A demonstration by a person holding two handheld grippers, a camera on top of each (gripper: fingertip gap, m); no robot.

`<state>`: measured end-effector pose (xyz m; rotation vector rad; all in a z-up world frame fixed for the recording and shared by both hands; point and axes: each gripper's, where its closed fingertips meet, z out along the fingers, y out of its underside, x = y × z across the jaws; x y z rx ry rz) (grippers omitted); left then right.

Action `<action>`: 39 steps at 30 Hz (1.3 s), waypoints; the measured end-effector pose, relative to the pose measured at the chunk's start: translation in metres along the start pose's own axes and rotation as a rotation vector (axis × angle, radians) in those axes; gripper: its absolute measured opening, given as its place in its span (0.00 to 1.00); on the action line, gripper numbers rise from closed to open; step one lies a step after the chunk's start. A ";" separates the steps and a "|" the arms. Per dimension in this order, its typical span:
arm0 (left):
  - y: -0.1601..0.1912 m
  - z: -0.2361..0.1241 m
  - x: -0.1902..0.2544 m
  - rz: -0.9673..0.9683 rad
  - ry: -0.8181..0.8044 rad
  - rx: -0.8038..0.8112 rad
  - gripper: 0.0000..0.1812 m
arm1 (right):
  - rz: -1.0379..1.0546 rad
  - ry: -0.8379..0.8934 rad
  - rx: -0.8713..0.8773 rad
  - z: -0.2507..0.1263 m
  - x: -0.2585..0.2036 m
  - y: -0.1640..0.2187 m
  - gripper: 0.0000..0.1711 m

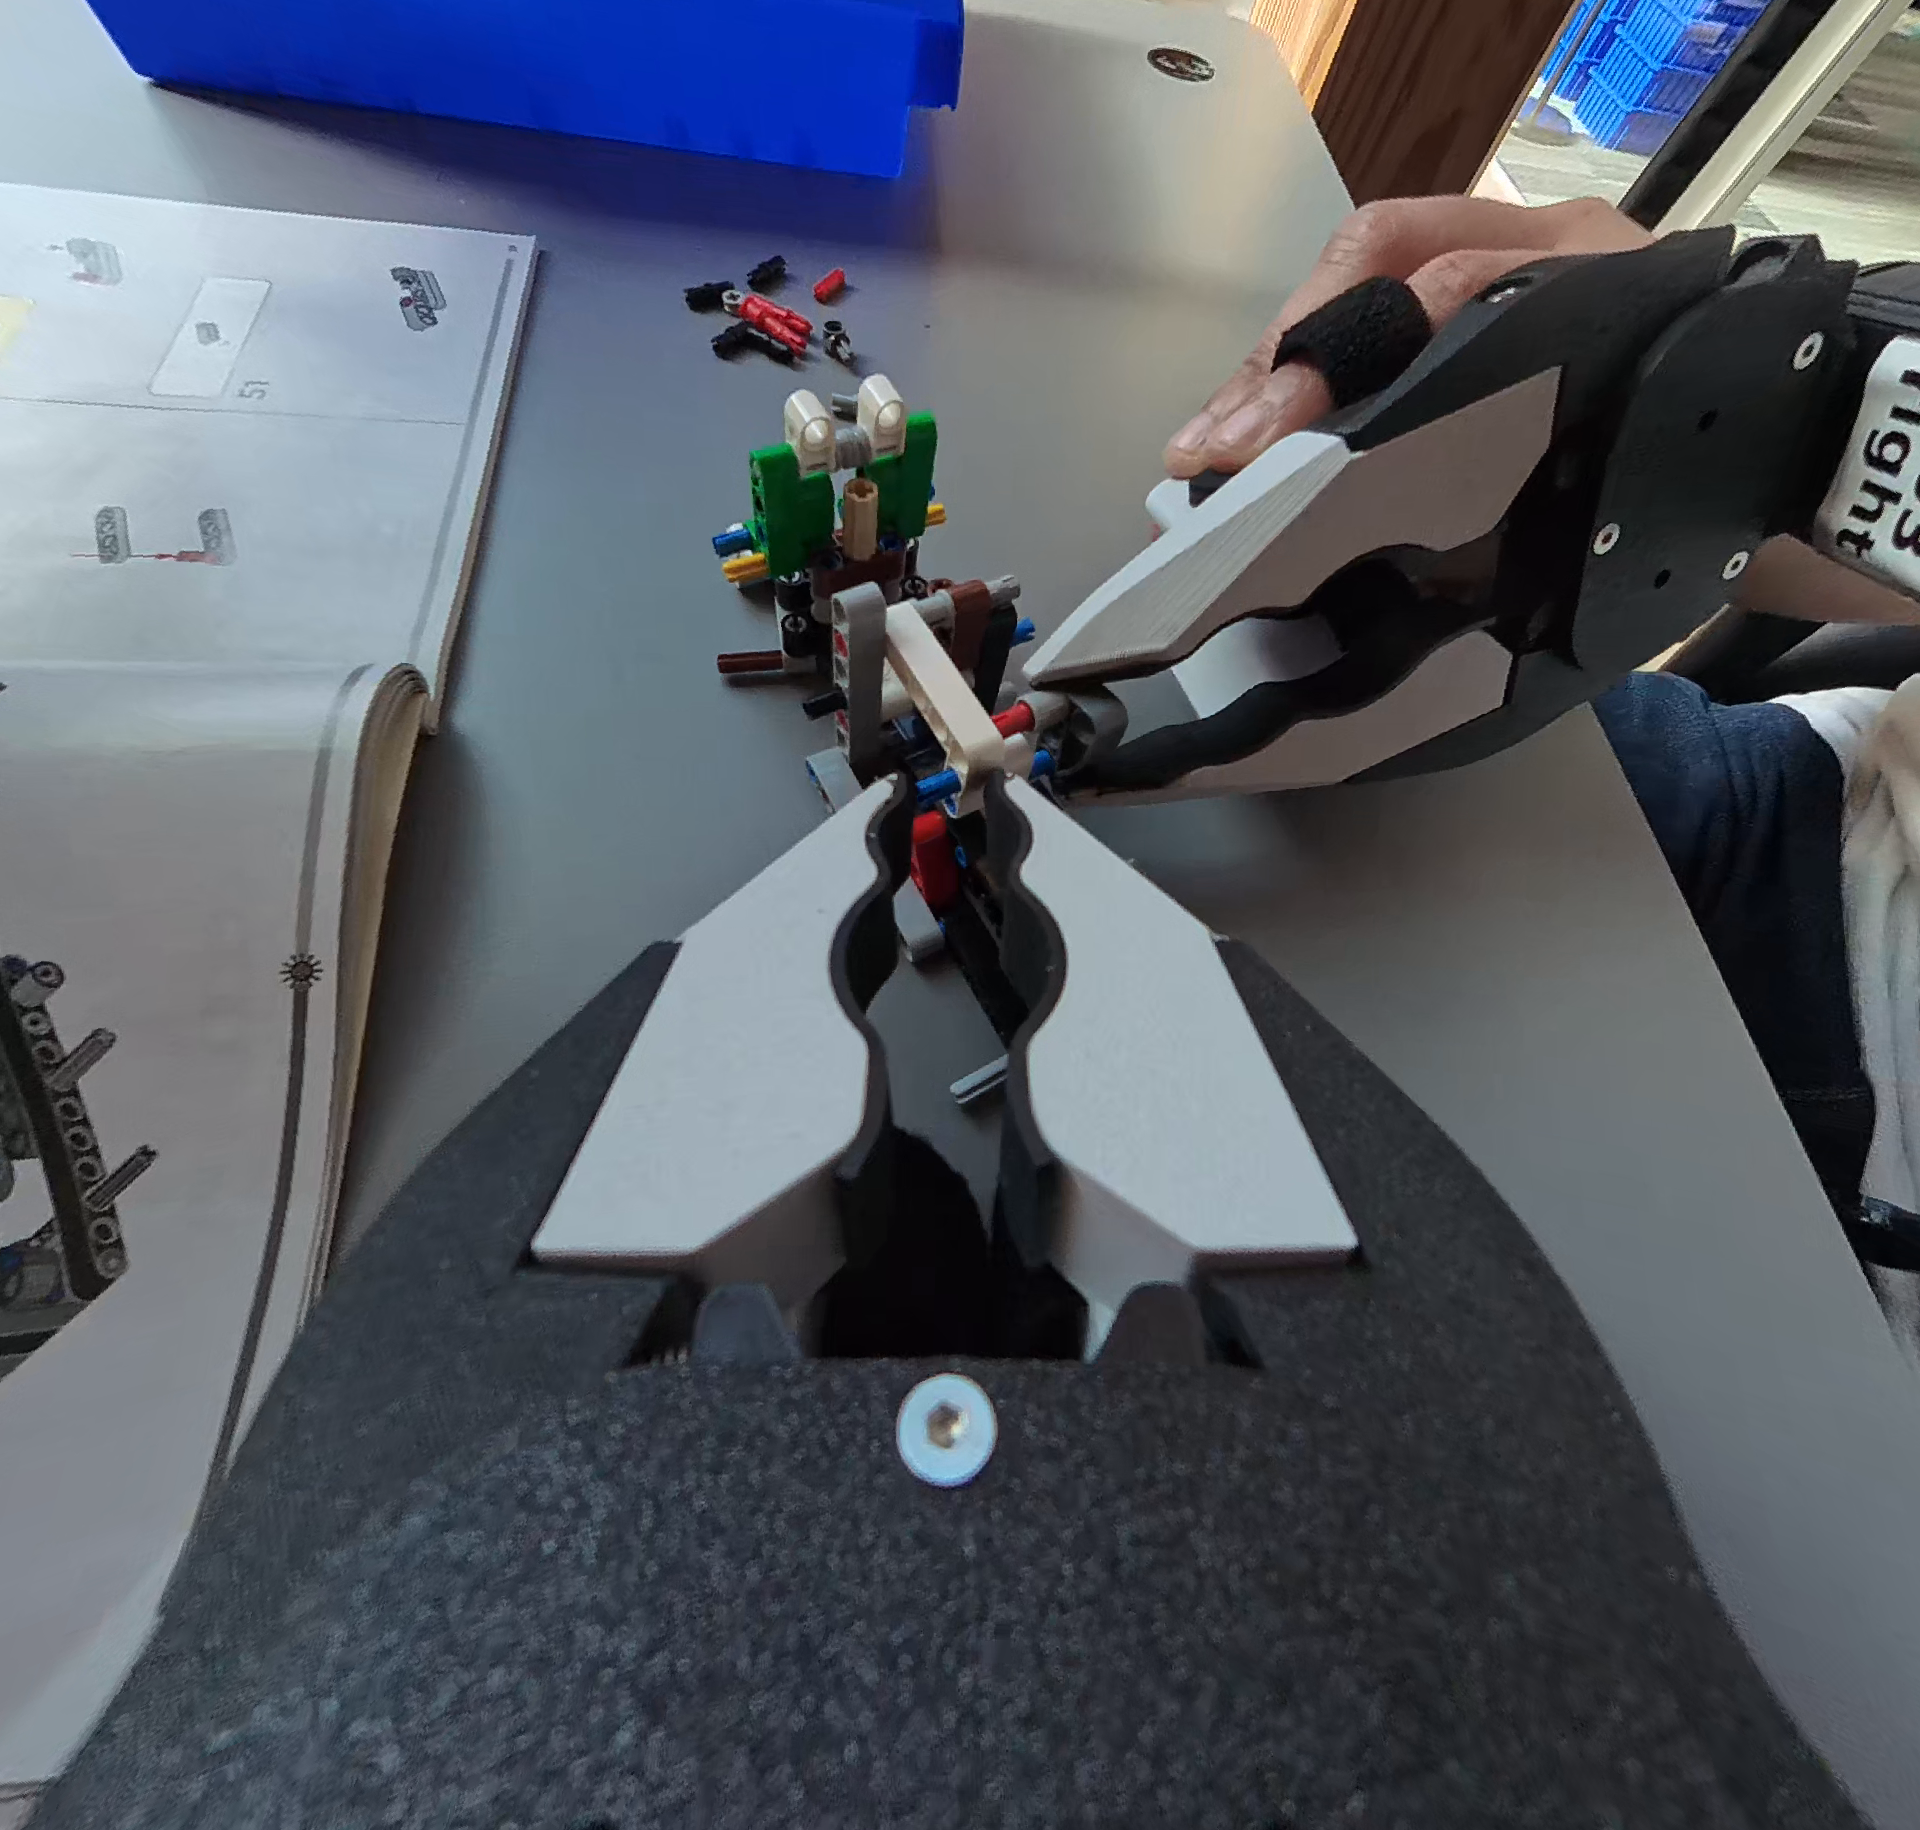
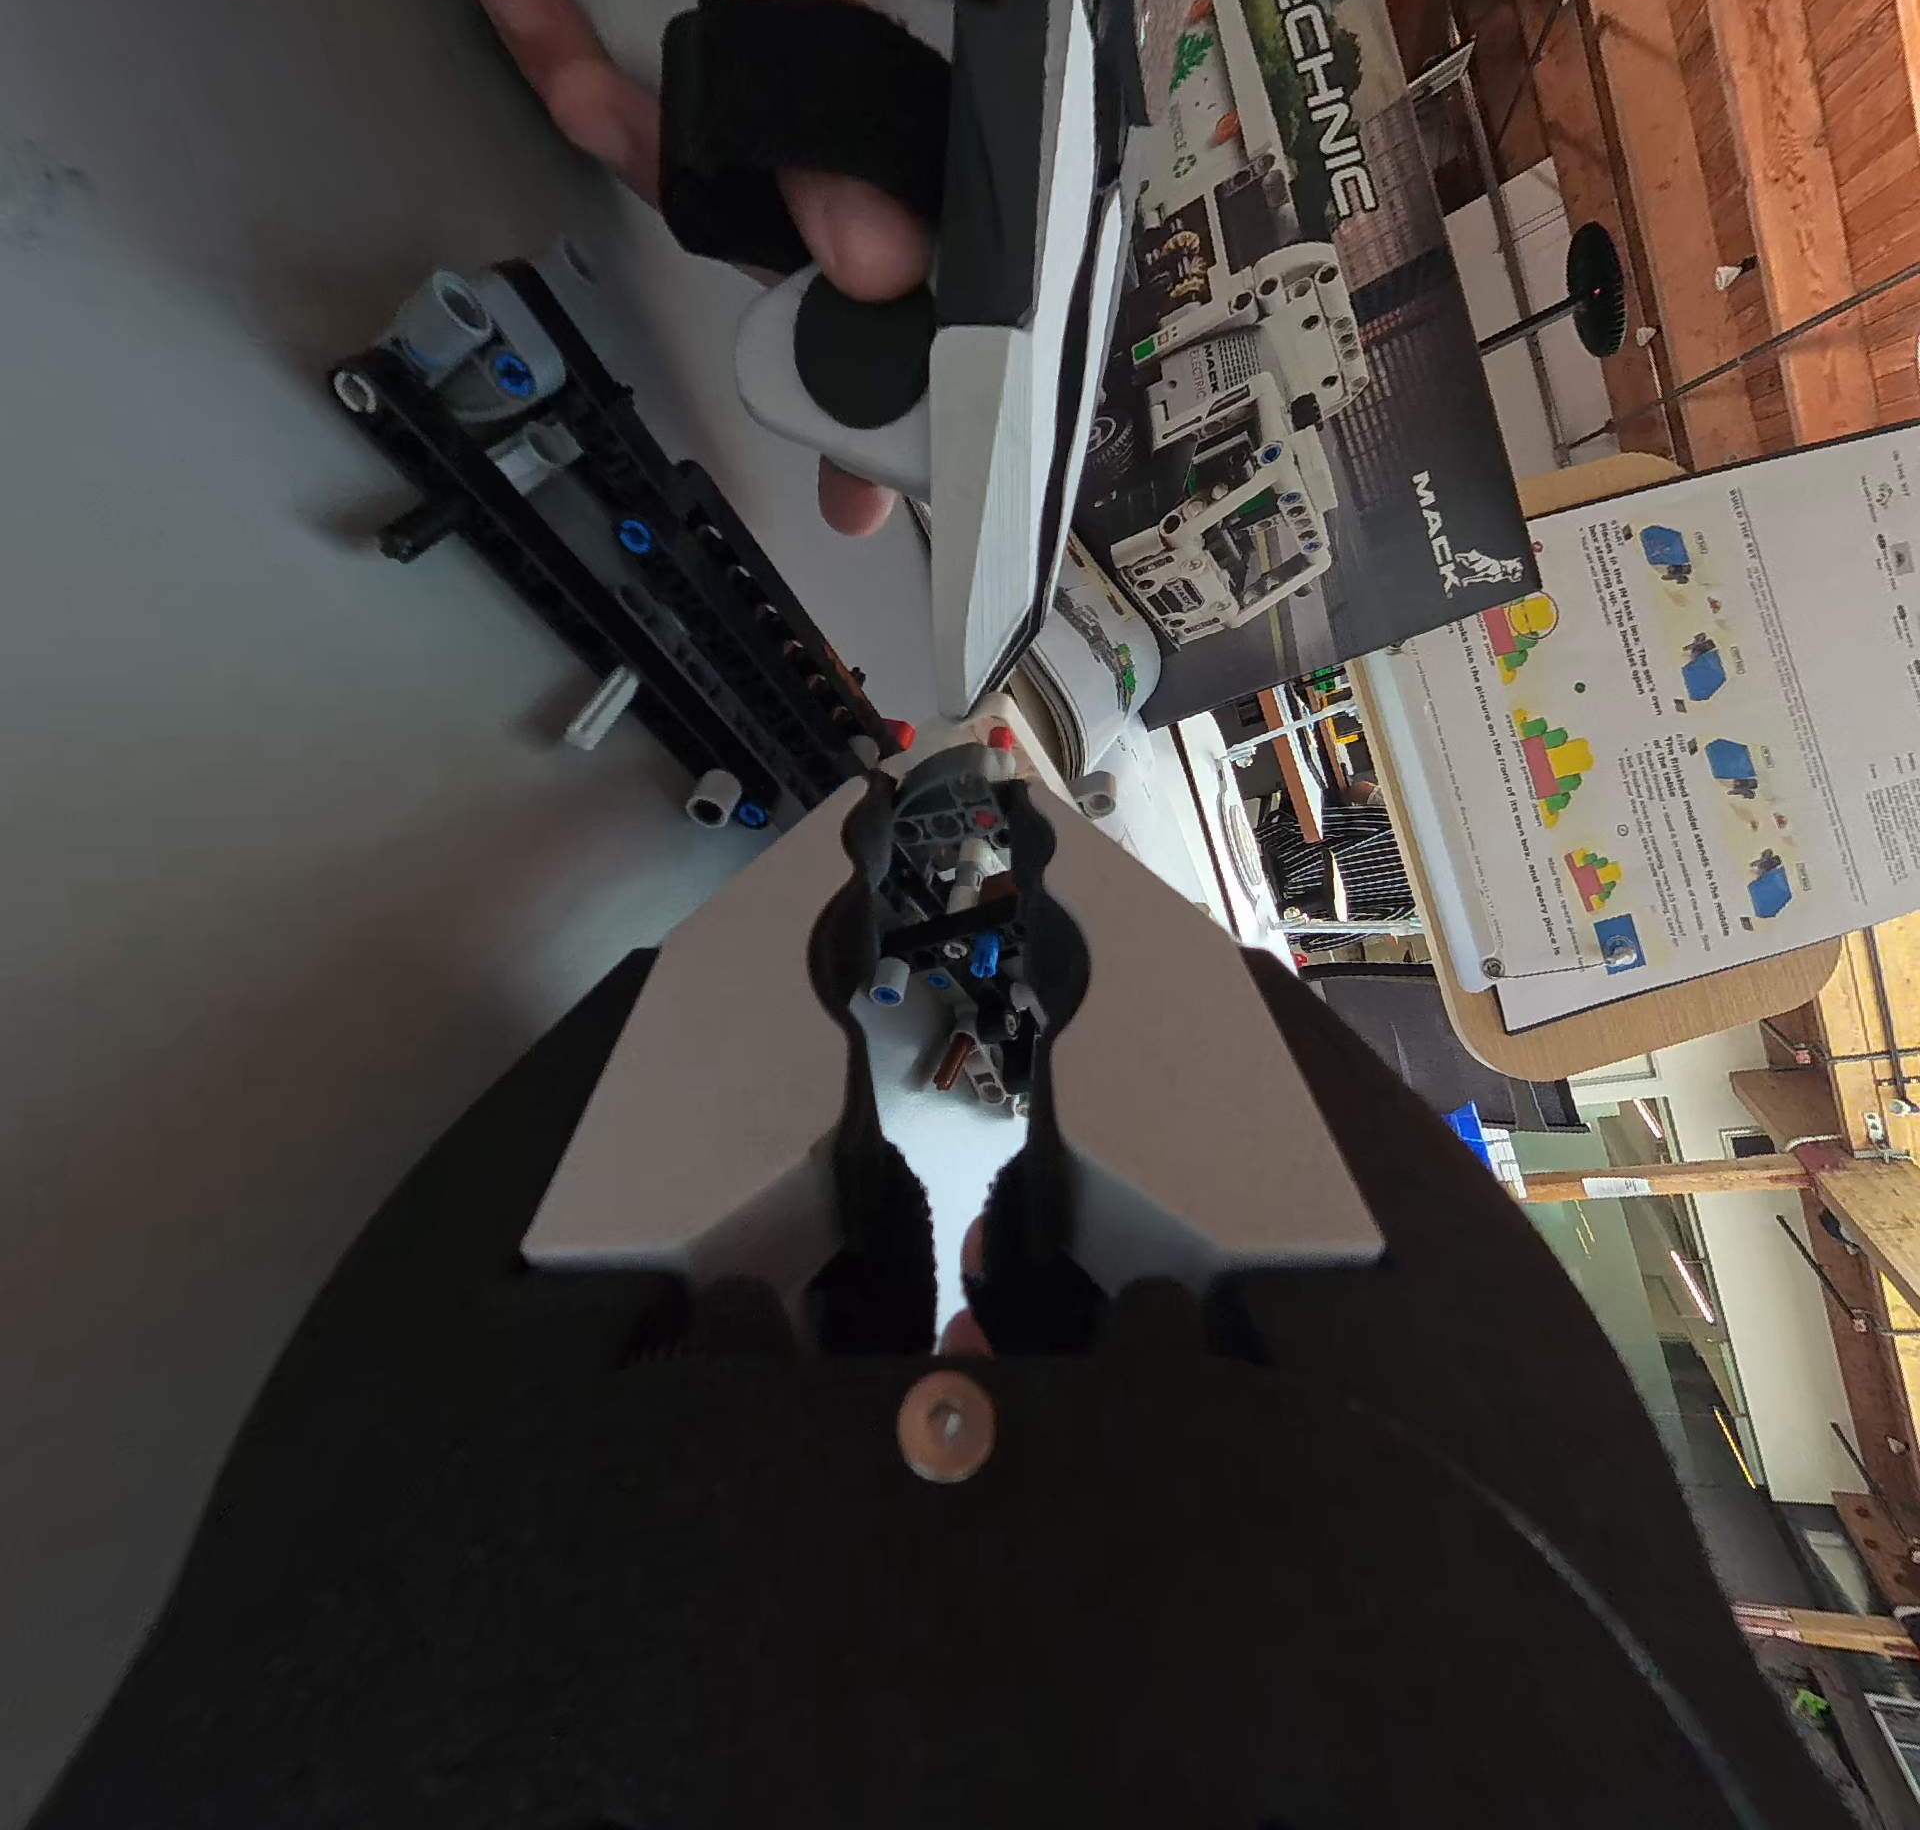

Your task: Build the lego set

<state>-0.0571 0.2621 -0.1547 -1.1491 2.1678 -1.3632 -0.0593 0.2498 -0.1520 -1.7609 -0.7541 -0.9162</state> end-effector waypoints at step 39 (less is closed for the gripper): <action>0.002 0.002 -0.007 -0.068 -0.026 -0.007 0.09 | -0.034 -0.055 0.140 -0.007 0.006 0.005 0.11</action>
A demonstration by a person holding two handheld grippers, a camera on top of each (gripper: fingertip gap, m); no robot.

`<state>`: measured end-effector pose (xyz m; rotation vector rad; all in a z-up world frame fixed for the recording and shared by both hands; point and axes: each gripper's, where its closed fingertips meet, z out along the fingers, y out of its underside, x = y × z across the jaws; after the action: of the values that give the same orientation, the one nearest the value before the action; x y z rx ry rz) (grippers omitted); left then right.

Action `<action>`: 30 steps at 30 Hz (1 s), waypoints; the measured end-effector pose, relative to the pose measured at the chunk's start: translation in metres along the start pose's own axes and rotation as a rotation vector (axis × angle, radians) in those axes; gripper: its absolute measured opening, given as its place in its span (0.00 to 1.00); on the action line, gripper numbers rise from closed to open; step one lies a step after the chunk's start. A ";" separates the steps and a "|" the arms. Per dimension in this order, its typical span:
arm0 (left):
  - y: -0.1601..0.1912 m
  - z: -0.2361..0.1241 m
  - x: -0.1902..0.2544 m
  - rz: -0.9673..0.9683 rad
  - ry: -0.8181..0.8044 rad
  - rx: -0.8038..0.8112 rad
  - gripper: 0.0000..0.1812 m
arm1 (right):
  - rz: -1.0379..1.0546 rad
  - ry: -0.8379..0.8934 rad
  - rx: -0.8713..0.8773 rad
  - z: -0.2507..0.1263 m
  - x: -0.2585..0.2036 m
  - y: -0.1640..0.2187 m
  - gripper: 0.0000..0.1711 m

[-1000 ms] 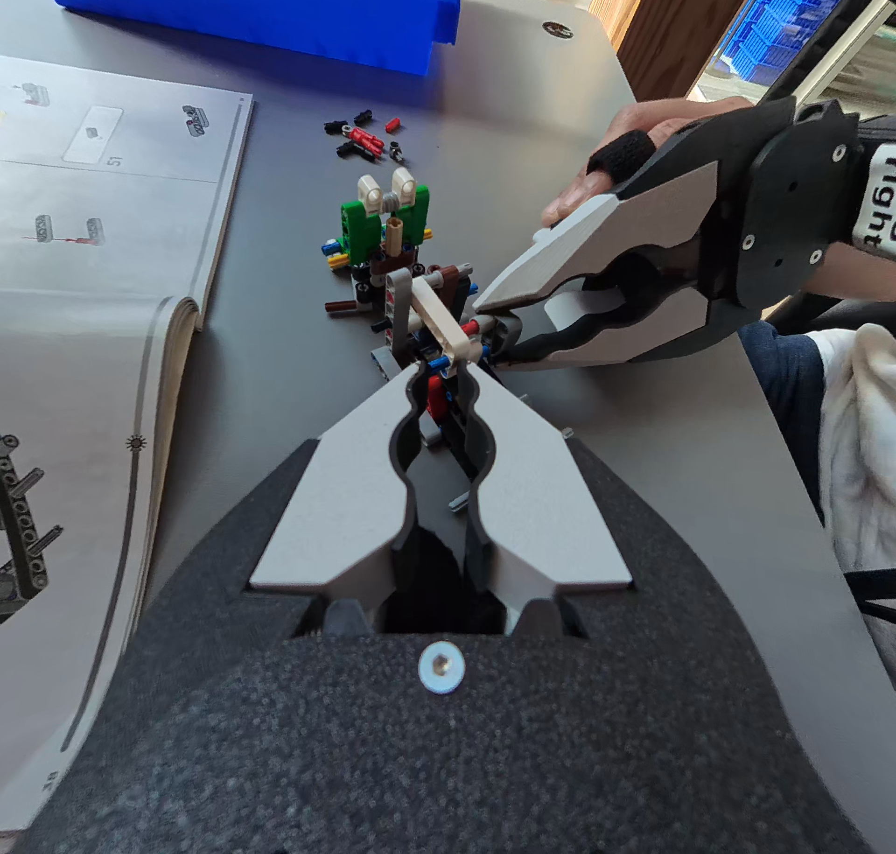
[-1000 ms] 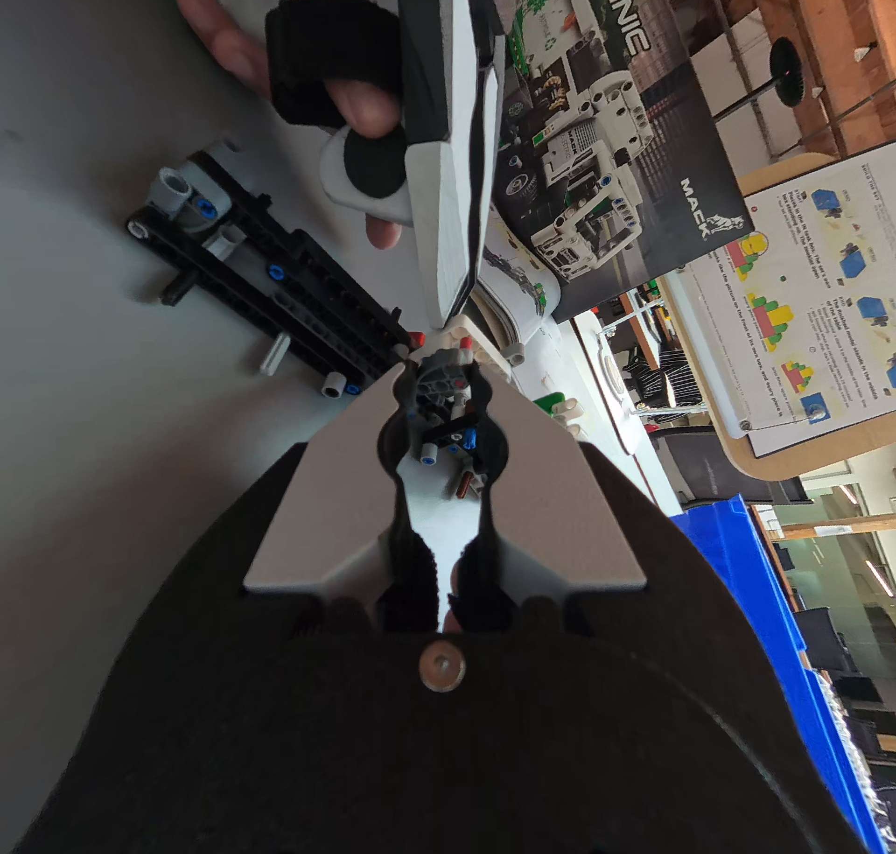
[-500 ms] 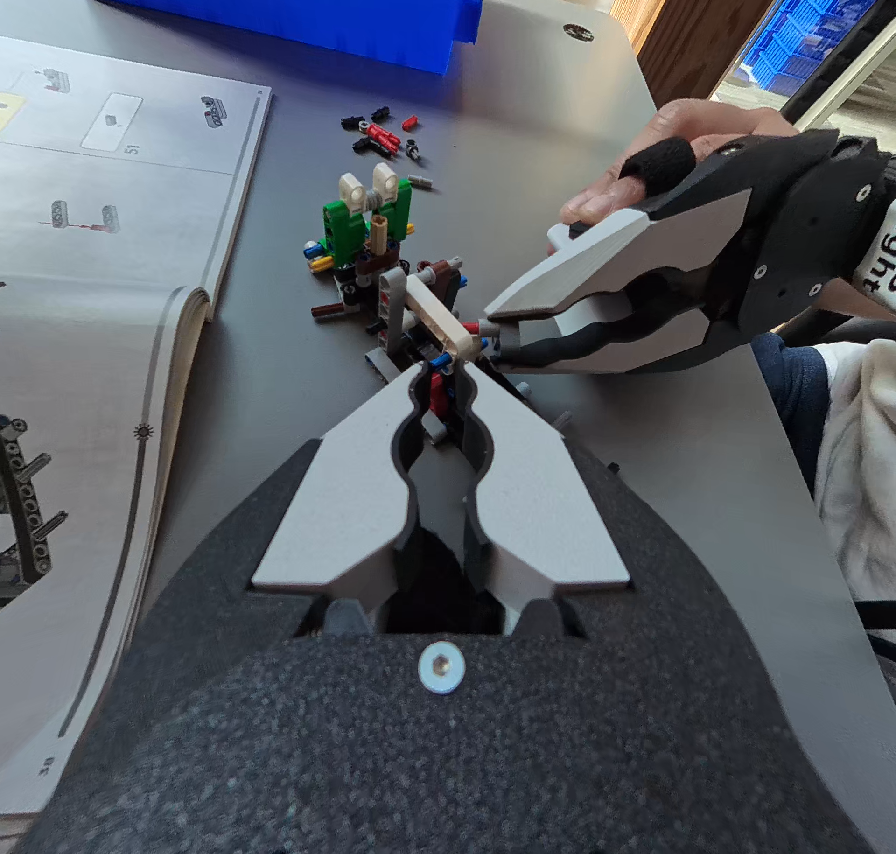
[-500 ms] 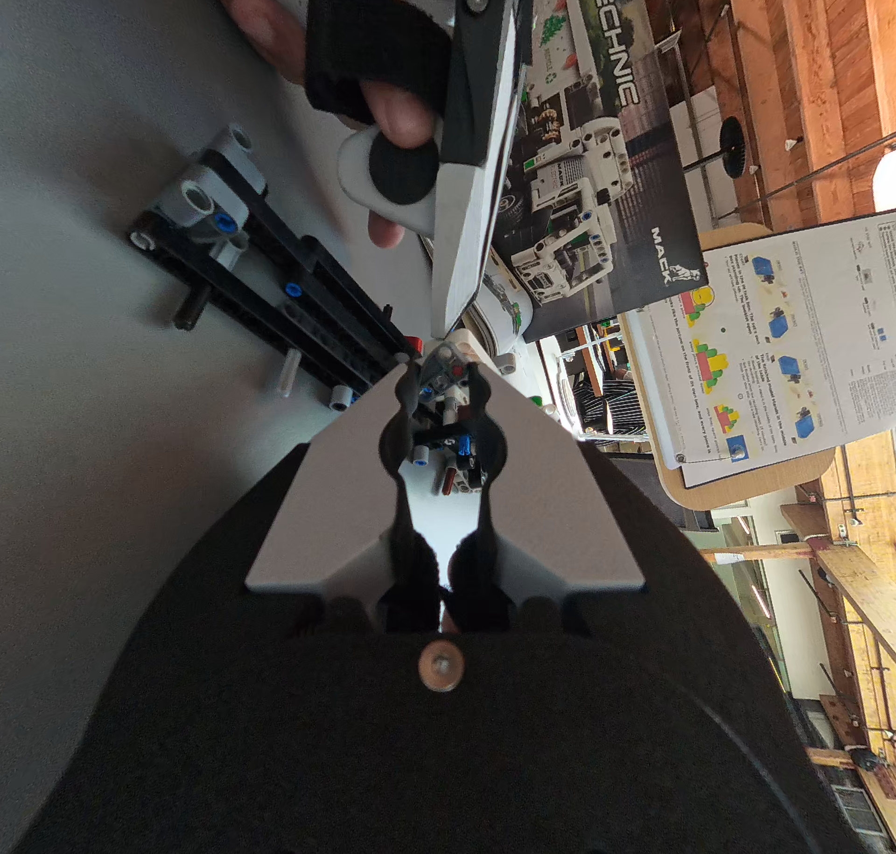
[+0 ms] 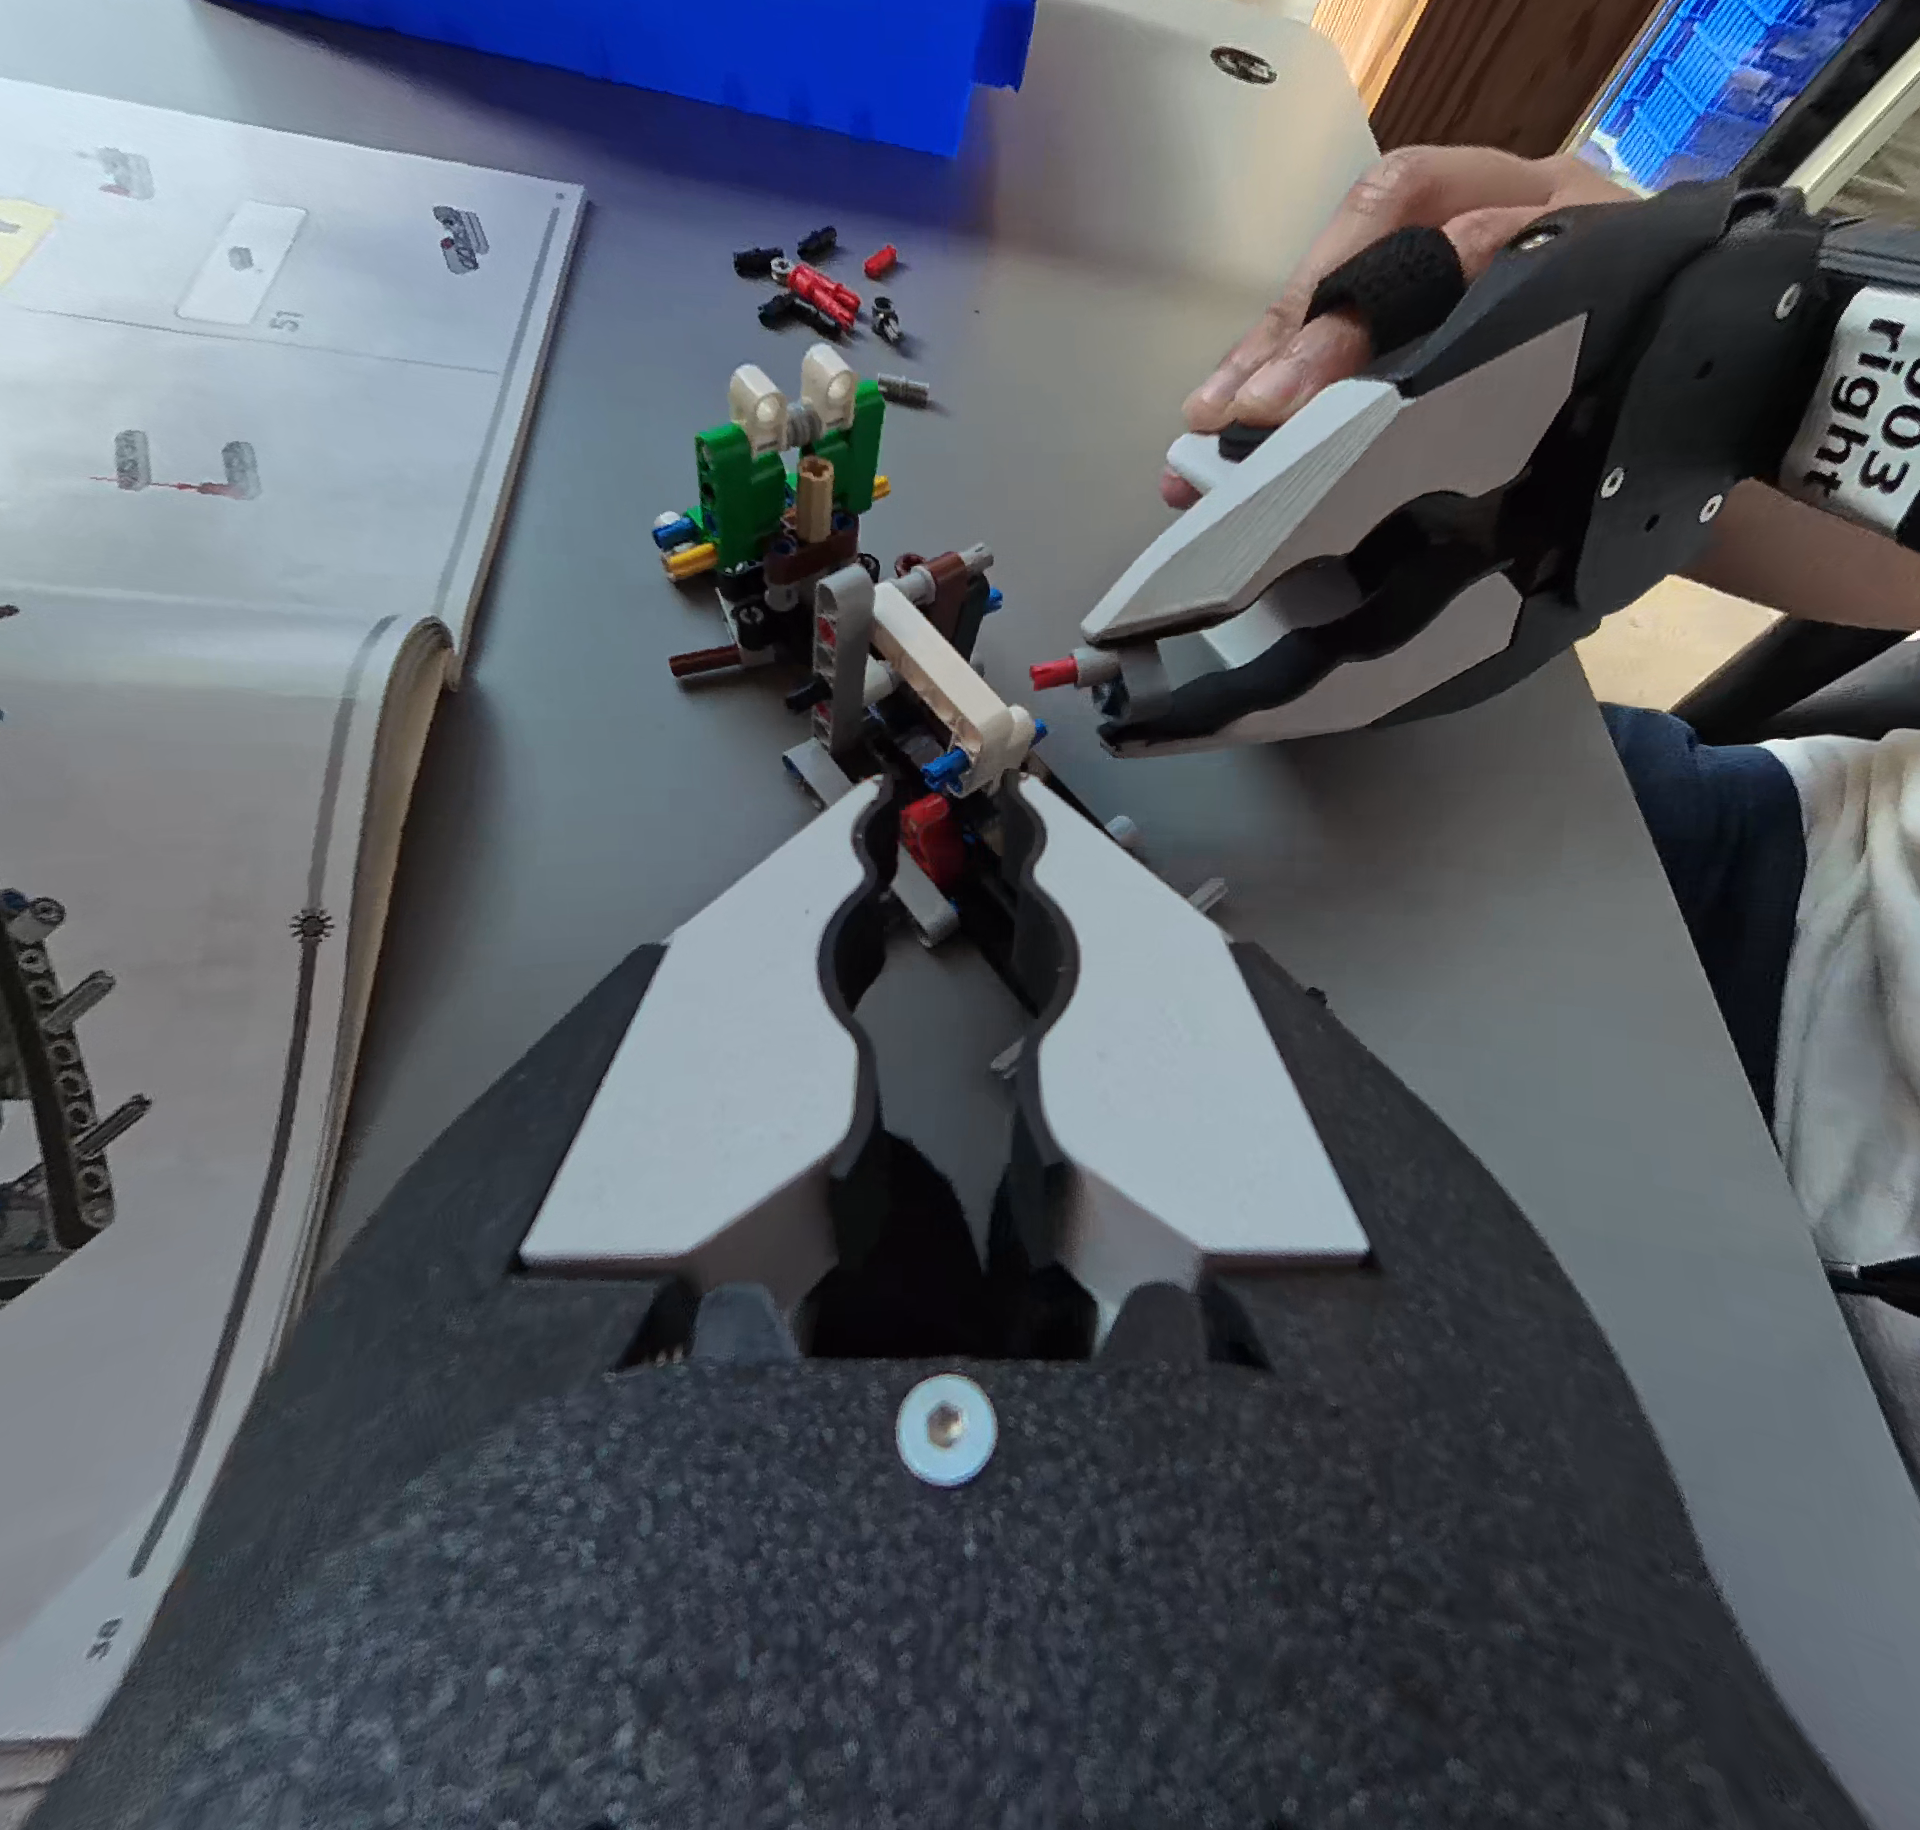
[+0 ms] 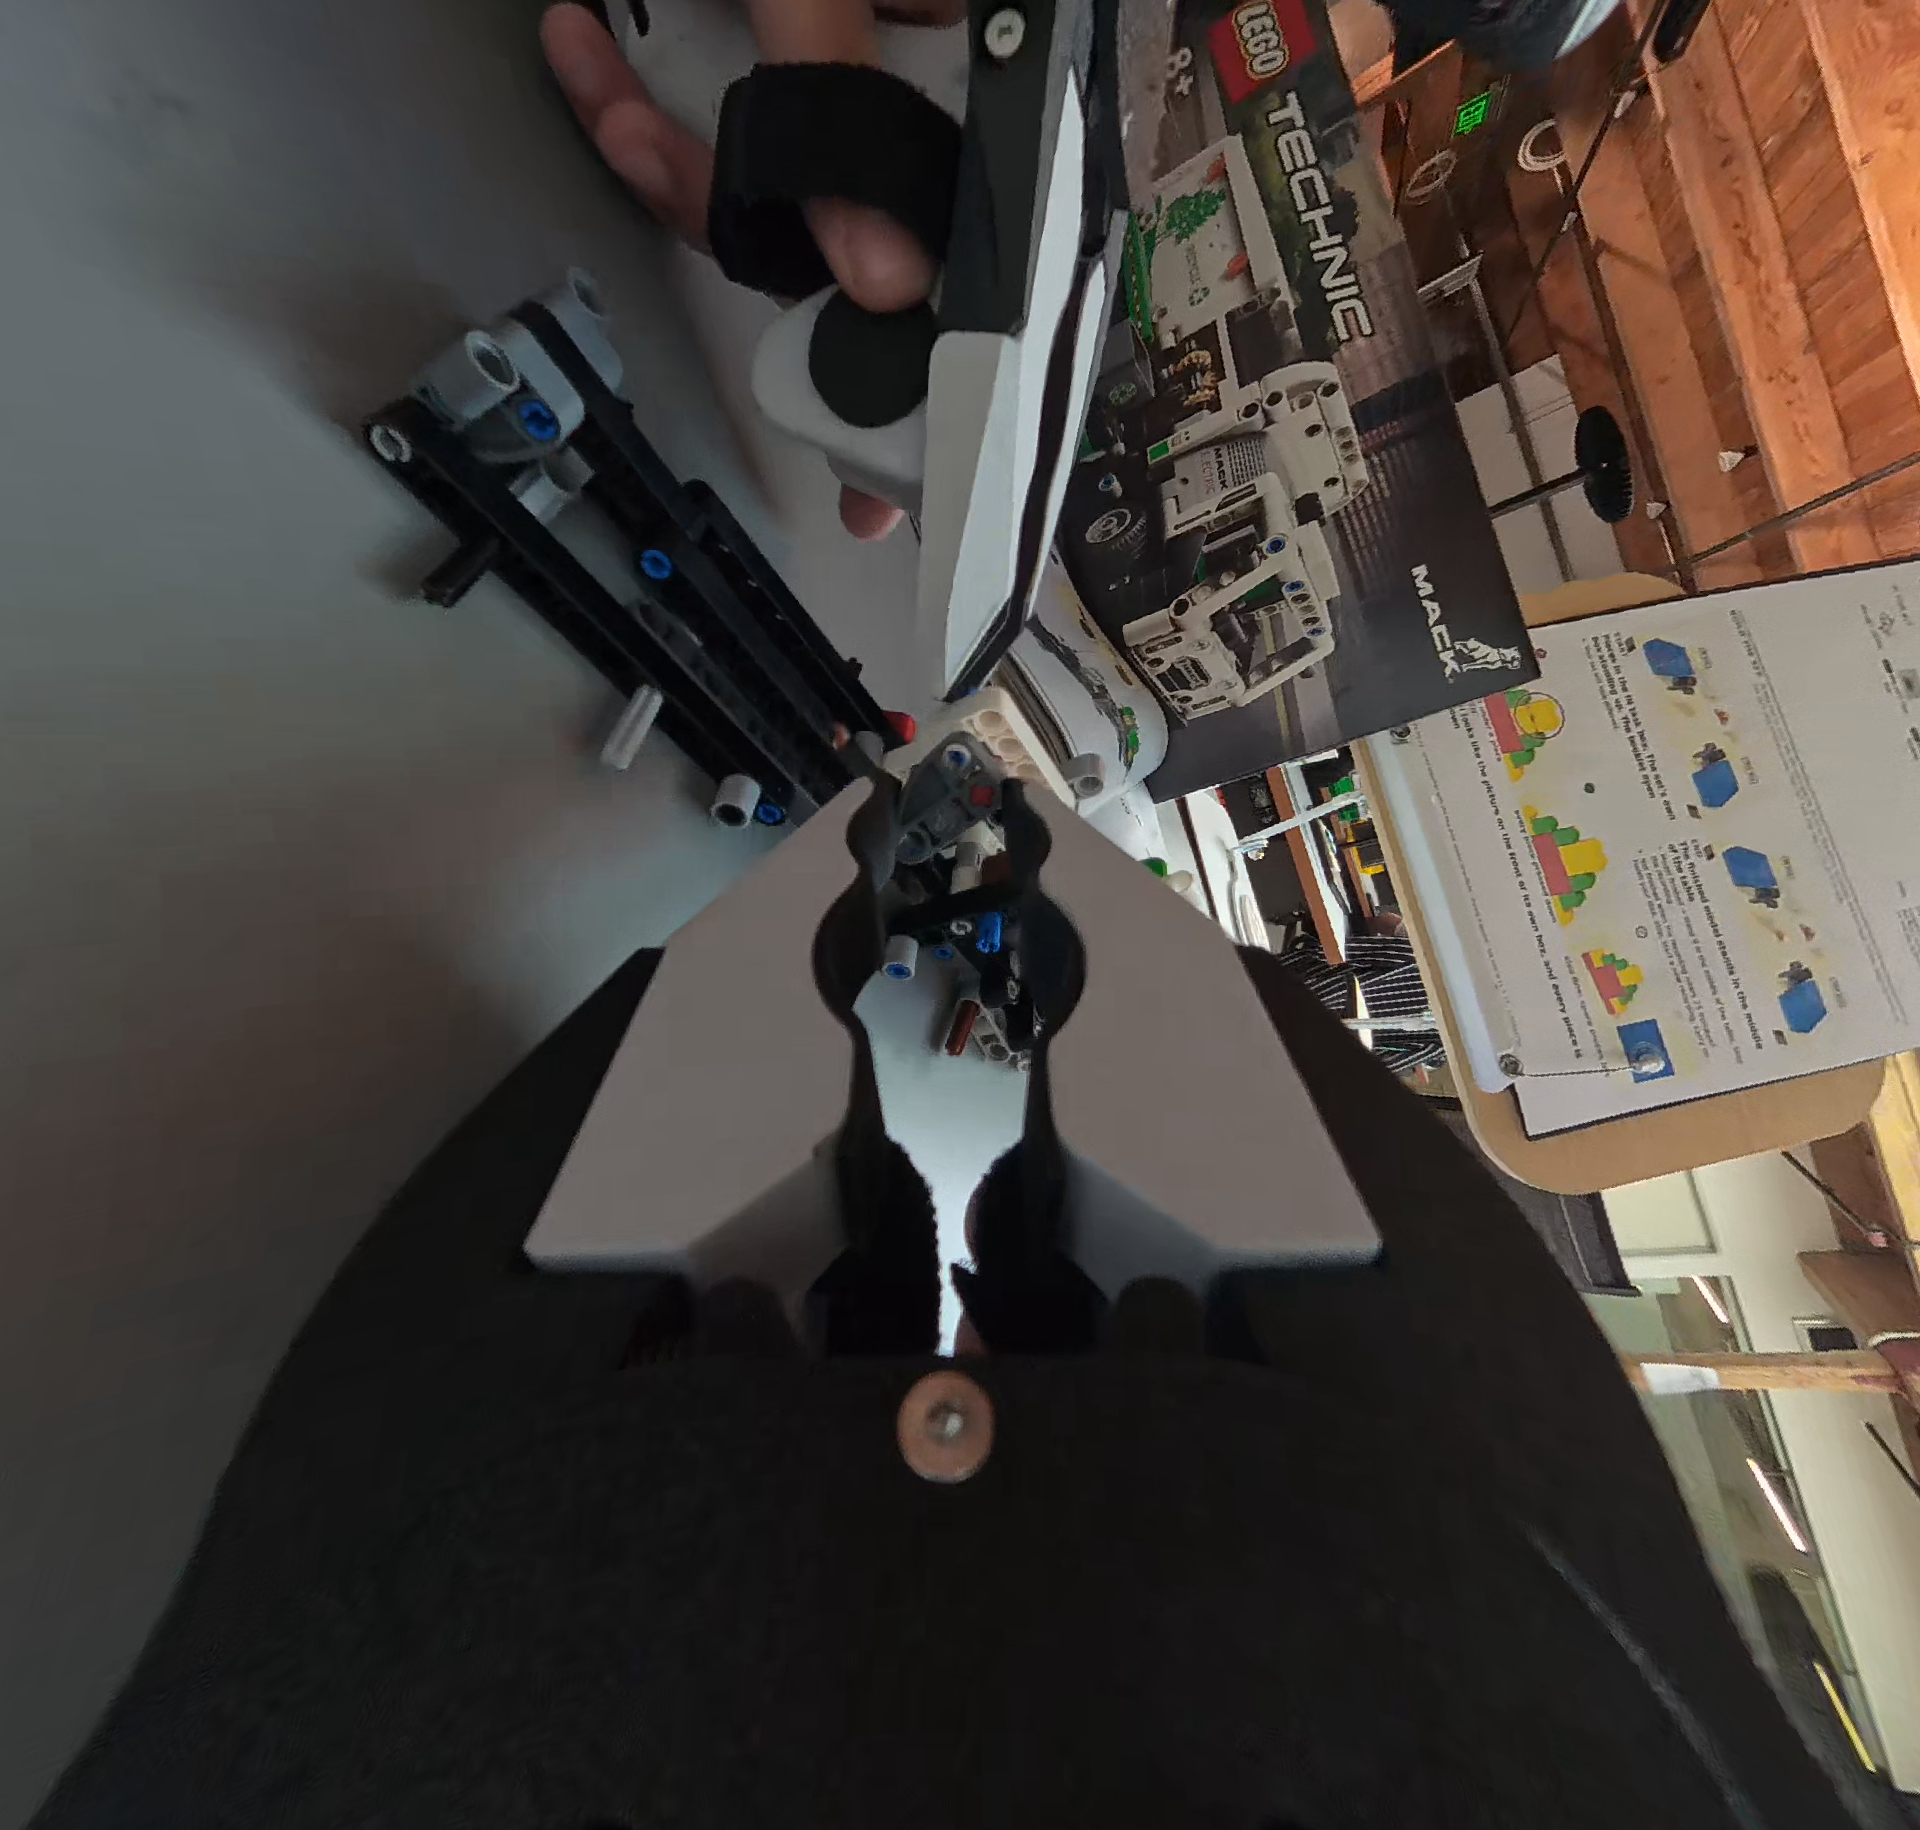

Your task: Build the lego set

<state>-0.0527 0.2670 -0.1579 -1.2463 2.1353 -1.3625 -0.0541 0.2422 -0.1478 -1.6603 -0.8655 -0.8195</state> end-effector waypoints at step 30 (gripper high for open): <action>-0.017 -0.016 0.065 0.358 0.199 0.167 0.02 | 0.691 -0.419 0.197 -0.039 0.005 -0.048 0.14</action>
<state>-0.0918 0.2215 -0.1237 -0.6495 2.1844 -1.5122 -0.0962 0.2144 -0.1123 -1.8074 -0.5526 0.0888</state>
